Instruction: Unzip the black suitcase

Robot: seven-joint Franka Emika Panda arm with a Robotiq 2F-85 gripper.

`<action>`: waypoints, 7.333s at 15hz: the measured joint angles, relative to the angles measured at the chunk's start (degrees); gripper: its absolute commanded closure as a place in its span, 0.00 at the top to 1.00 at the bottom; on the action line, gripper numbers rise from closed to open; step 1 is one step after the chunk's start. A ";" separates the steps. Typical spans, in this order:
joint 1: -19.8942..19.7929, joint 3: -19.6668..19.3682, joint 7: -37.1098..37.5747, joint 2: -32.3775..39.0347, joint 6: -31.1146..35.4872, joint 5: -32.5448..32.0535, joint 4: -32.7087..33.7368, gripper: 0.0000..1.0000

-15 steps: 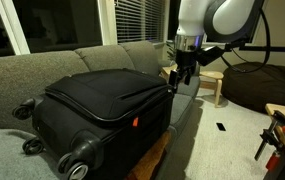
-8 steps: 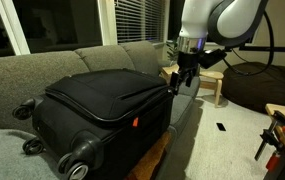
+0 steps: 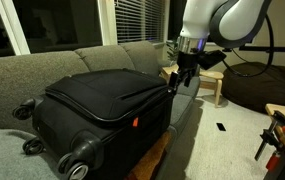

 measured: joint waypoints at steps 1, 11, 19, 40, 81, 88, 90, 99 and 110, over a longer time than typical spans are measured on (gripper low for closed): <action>0.08 -0.23 0.00 0.08 0.52 0.00 -0.14 1.00; 2.57 -3.28 0.00 0.76 4.45 -0.13 -0.38 1.00; 3.77 -3.36 0.00 2.25 4.48 0.07 -0.37 1.00; 8.27 -7.04 0.00 5.72 8.72 2.90 0.06 1.00; 13.65 -11.90 -0.13 6.73 8.94 4.39 1.71 0.07; 16.42 -13.64 -0.10 6.75 8.70 3.07 1.73 0.07; 17.63 -14.57 -0.09 6.76 8.58 2.75 1.73 0.07; 22.22 -17.78 -0.09 6.88 6.98 2.22 2.02 0.06; 26.28 -19.41 0.26 7.42 3.71 -0.80 4.21 0.38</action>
